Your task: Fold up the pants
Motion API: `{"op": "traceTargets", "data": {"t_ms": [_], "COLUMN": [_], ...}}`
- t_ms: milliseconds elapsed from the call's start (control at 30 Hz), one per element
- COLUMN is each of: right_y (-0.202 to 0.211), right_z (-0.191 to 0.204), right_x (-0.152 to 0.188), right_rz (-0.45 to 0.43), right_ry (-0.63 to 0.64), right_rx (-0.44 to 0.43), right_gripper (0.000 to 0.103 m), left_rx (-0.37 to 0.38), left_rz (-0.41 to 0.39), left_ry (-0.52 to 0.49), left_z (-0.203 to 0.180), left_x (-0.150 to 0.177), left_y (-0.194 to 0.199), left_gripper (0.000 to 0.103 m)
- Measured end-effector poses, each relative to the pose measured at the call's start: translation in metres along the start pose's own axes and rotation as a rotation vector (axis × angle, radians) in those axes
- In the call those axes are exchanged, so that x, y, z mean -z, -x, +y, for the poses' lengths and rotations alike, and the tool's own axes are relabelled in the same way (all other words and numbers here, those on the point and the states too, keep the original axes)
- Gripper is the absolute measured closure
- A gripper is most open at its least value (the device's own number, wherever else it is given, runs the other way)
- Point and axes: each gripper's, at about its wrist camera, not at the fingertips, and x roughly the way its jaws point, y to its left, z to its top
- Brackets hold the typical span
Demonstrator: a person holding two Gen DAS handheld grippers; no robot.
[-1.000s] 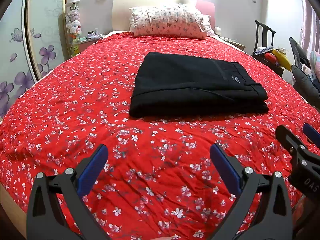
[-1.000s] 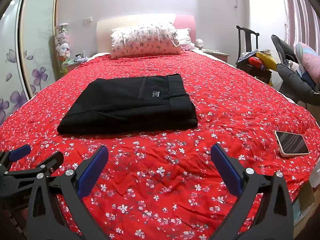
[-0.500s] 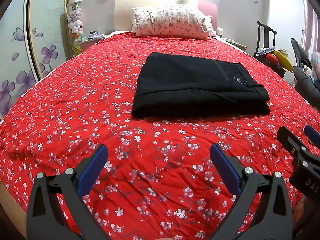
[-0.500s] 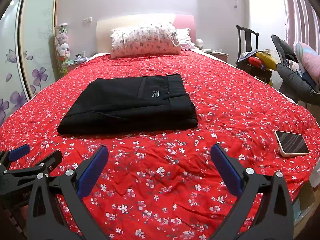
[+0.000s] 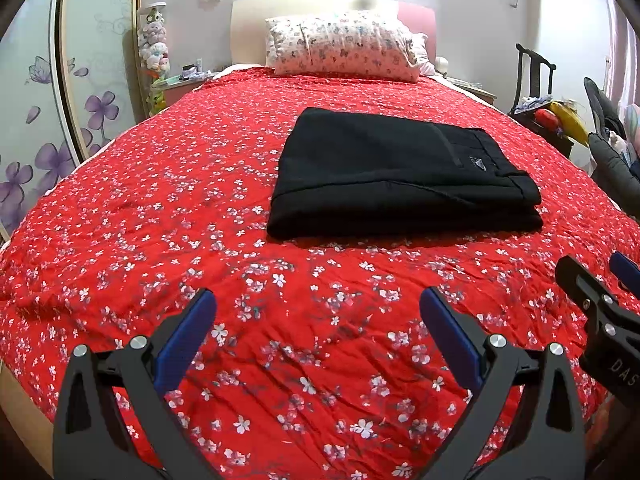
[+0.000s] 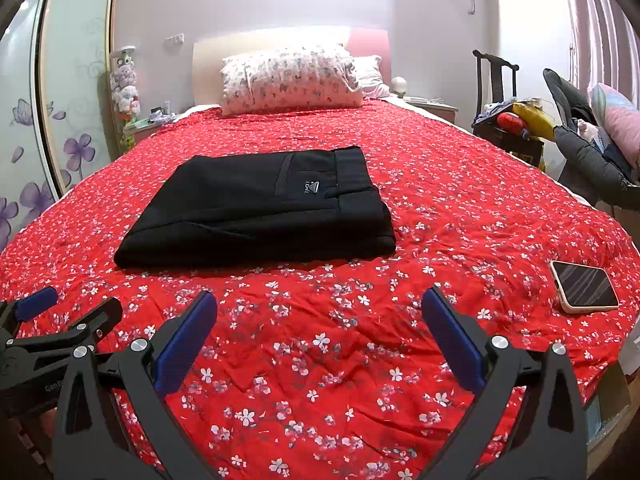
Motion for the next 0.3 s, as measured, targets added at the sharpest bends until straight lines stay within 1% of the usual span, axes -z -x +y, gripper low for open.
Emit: {"op": "traceTargets", "data": {"t_ms": [300], "right_y": [0.0001], "right_z": [-0.0001], "right_x": [-0.0004], "right_rz": [0.001], "right_ry": [0.000], "right_rx": [0.000], "right_gripper": [0.001], "left_rx": [0.003], "left_rz": [0.003], "left_ry": [0.004], "left_z": [0.0031], "left_x": [-0.0019], "left_y": [0.0012], "left_gripper": [0.002]}}
